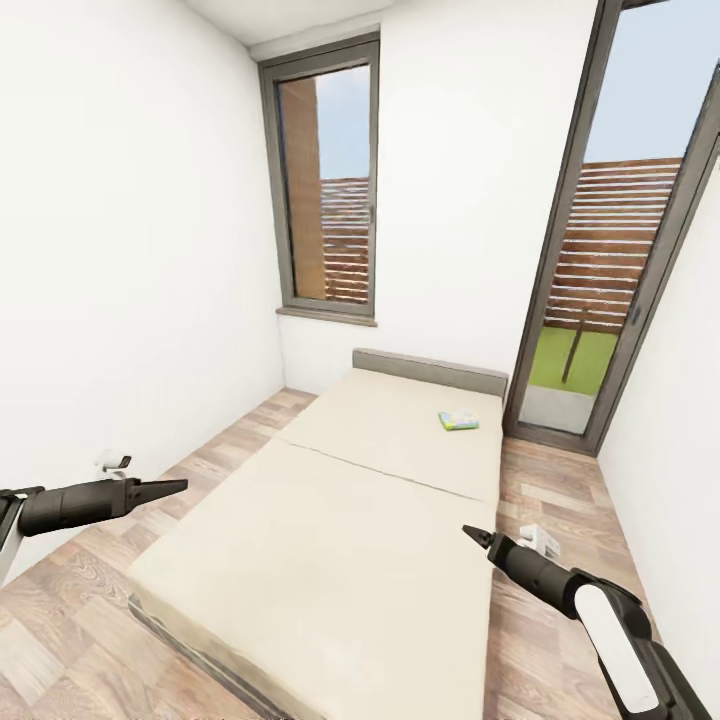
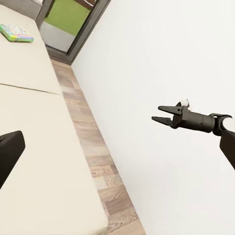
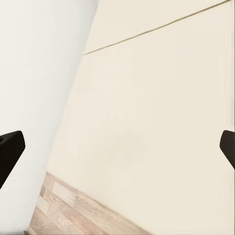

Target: Put all the toys in the child's room - the three board games (two on the bed and one on the table), the two jigsaw puzzles on the table, and the tennis ball on the table - inside the toy box on the table in the child's room.

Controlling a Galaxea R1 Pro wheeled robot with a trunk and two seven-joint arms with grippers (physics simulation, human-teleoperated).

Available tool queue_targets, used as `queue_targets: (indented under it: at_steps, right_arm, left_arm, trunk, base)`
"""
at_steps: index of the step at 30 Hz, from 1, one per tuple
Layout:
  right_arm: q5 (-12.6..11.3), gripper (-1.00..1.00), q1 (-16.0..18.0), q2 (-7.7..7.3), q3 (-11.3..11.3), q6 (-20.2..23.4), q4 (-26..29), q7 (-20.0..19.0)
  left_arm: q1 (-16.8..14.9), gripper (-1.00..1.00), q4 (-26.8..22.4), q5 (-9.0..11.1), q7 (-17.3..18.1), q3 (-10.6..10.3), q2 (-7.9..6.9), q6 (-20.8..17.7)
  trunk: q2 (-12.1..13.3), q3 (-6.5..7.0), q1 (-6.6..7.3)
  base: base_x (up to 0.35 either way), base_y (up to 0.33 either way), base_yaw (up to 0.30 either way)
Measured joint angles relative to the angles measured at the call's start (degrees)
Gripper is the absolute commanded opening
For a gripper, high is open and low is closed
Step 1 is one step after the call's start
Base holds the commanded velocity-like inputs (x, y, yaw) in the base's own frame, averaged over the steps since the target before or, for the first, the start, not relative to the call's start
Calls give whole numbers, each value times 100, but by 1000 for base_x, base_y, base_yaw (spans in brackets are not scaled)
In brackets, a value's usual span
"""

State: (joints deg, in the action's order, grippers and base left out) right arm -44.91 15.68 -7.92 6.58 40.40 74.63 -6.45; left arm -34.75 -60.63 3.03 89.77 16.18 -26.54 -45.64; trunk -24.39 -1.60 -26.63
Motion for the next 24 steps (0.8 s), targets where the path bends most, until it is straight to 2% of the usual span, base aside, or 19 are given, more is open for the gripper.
queue_targets:
  at_steps: [6, 17, 24]
  right_arm:
    - [8, 100, 1, 0, -3, -1, -1, 3]
    - [-3, 100, 1, 5, -10, -2, -4, 6]
    - [-8, 100, 0, 8, -15, -2, 3, 6]
  left_arm:
    - [0, 100, -2, -7, 0, 2, 0, 1]
    - [1, 100, -3, -9, 1, 2, 0, 1]
    - [-1, 100, -2, -10, 1, 0, 1, 1]
  trunk:
    - [0, 0, 1]
    - [0, 0, 0]
    - [-1, 0, 0]
  base:
    - [-49, -145, 70]
    - [-16, -11, 254]
    - [-90, 0, 66]
